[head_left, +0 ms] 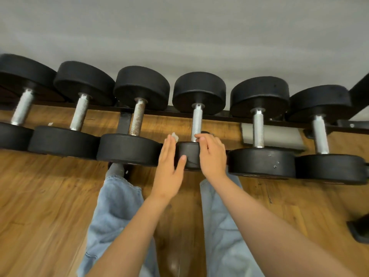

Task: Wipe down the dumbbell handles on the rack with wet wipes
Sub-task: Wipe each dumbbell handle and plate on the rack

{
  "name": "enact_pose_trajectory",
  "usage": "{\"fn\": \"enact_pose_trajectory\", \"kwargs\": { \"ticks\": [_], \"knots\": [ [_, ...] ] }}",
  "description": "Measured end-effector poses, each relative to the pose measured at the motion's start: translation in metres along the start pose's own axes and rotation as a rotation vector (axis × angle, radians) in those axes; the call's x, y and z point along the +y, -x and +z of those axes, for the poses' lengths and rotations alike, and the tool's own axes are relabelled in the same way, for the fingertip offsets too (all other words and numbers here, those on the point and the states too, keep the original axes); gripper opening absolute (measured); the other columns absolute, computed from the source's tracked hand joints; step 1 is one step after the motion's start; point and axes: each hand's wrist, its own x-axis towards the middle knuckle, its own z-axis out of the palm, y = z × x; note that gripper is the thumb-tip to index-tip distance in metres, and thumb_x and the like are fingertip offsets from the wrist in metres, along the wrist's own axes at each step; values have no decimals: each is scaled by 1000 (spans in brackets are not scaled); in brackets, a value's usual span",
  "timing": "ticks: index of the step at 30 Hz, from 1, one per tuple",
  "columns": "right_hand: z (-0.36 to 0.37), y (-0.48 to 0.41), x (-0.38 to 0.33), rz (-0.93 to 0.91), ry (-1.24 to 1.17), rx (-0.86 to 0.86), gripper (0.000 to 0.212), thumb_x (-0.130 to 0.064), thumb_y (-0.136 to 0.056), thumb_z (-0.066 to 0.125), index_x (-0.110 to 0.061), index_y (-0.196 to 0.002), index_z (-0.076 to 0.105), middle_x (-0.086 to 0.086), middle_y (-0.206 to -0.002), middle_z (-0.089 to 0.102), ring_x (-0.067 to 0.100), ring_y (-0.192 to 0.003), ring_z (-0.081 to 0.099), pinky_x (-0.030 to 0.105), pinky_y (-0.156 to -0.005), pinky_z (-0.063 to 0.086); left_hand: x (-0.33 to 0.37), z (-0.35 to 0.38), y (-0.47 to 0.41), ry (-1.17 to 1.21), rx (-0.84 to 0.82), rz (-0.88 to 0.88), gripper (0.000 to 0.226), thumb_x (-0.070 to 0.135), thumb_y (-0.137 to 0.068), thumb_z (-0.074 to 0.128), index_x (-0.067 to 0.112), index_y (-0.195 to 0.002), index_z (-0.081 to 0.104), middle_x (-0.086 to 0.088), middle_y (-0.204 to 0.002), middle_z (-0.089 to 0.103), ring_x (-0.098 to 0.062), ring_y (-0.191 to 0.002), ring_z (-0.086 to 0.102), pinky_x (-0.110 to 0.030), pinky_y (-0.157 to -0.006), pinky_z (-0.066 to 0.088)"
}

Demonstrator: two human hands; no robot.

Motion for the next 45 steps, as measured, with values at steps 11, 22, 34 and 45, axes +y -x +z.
{"fn": "enact_pose_trajectory", "kwargs": {
  "ticks": [11,22,34,45],
  "knots": [
    [-70,35,-27,121,-456,-184,24,-19,-104,40,-25,-120,56,-23,-109,49,-8,-105,48,7,-86,36,68,-3,33,-40,108,153,40,-2,-91,61,20,-124,65,7,-119,67,-1,-108,62,-15,-98,47],
    [-179,48,-70,-107,-399,-151,33,-14,-94,62,-32,-121,57,-6,-119,62,6,-112,58,30,-98,51,193,-21,29,-29,-26,291,16,13,-92,65,20,-106,68,8,-98,70,-1,-93,65,-19,-83,53],
    [-222,47,-75,-227,-76,-99,28,-14,-88,68,-21,-115,66,-13,-104,56,-5,-93,53,8,-78,43,221,-11,27,-74,-76,389,11,10,-91,65,15,-100,71,3,-92,70,-6,-88,65,-20,-79,53],
    [-219,10,14,-61,21,-45,7,-19,-91,65,-24,-95,61,-7,-101,68,3,-91,61,17,-78,47,185,69,-22,-78,-211,344,9,12,-88,69,20,-89,64,11,-104,63,-2,-99,60,-25,-91,52]
  ]
}}
